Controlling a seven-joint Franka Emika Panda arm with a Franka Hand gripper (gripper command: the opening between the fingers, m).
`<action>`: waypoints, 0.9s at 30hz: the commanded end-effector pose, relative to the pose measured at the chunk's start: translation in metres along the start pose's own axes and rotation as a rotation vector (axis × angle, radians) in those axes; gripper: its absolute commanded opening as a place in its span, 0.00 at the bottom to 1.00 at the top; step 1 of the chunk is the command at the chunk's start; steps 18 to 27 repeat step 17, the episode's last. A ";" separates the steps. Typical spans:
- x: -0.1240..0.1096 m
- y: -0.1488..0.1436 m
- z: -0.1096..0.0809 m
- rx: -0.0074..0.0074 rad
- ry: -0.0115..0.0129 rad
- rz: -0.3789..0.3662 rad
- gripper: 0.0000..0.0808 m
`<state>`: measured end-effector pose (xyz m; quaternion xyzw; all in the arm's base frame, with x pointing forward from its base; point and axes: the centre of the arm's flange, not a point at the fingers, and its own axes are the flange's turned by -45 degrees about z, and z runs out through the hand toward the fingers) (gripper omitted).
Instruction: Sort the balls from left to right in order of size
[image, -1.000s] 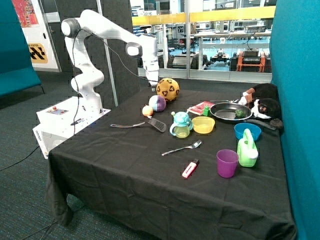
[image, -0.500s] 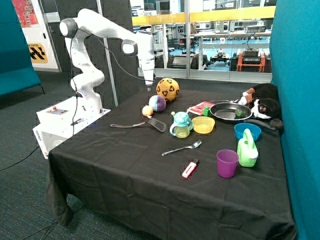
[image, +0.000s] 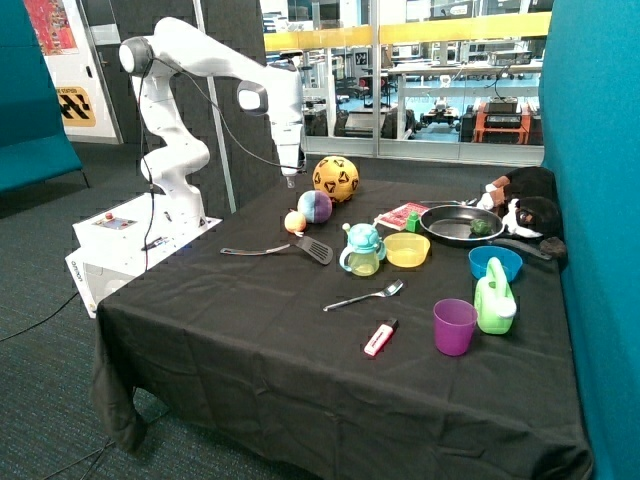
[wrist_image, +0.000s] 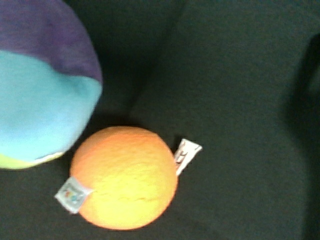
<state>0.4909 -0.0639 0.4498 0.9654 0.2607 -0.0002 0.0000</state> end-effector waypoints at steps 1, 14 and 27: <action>-0.001 0.024 0.004 -0.0001 0.0005 0.042 1.00; 0.009 0.041 0.006 -0.0001 0.0005 0.037 1.00; 0.011 0.042 0.005 -0.0001 0.0005 0.028 1.00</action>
